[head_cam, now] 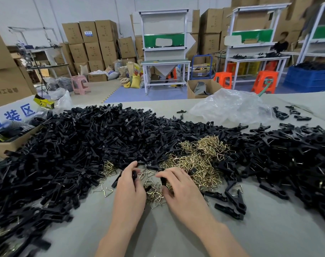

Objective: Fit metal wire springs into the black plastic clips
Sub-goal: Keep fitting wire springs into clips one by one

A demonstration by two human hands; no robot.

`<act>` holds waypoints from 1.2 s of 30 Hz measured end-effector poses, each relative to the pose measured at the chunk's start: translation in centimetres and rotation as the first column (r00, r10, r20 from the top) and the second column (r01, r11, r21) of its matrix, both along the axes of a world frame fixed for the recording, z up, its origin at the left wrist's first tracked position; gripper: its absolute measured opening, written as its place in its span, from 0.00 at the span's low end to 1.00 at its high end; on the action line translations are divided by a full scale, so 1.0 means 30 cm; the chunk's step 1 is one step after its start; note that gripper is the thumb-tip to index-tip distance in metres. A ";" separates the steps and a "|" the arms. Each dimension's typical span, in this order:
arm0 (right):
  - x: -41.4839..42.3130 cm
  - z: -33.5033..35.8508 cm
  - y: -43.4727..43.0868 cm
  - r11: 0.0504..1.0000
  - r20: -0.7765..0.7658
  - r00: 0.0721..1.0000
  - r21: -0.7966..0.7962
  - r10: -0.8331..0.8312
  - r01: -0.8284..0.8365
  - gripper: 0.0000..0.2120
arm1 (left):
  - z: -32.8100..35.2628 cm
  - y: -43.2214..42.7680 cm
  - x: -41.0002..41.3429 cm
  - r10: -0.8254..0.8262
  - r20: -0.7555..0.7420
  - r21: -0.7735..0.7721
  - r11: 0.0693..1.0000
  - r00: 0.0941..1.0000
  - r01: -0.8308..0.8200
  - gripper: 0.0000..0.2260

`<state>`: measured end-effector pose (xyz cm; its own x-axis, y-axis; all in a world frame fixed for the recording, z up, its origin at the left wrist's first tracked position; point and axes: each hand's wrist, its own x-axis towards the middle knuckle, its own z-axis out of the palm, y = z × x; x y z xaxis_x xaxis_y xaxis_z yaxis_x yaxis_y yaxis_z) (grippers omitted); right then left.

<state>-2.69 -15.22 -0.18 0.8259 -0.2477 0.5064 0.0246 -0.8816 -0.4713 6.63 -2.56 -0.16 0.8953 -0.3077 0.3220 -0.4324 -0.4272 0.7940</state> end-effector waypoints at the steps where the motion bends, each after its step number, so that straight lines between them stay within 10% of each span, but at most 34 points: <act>1: -0.001 0.000 0.000 1.000 0.000 1.000 0.008 0.001 -0.001 0.17 | -0.001 0.000 0.002 0.006 -0.003 0.001 1.000 1.000 -0.006 0.20; 18: -0.006 0.001 -0.015 0.995 0.094 0.994 0.092 -0.055 0.047 0.22 | 0.026 0.010 0.075 0.093 0.199 0.121 0.986 0.976 -0.119 0.11; 24: -0.007 0.004 -0.026 0.977 0.168 0.981 0.204 -0.099 0.064 0.11 | 0.082 -0.044 0.208 0.037 0.116 0.694 0.712 0.993 -0.107 0.22; 28: -0.027 0.020 -0.032 0.930 0.216 0.972 0.368 -0.093 0.007 0.05 | 0.080 -0.069 0.214 0.006 0.265 0.740 0.640 0.964 -0.207 0.17; 36: -0.044 0.046 -0.093 0.197 0.356 0.925 0.924 -0.131 -0.327 0.12 | 0.077 -0.005 0.124 0.068 0.351 0.436 0.871 0.934 -0.227 0.11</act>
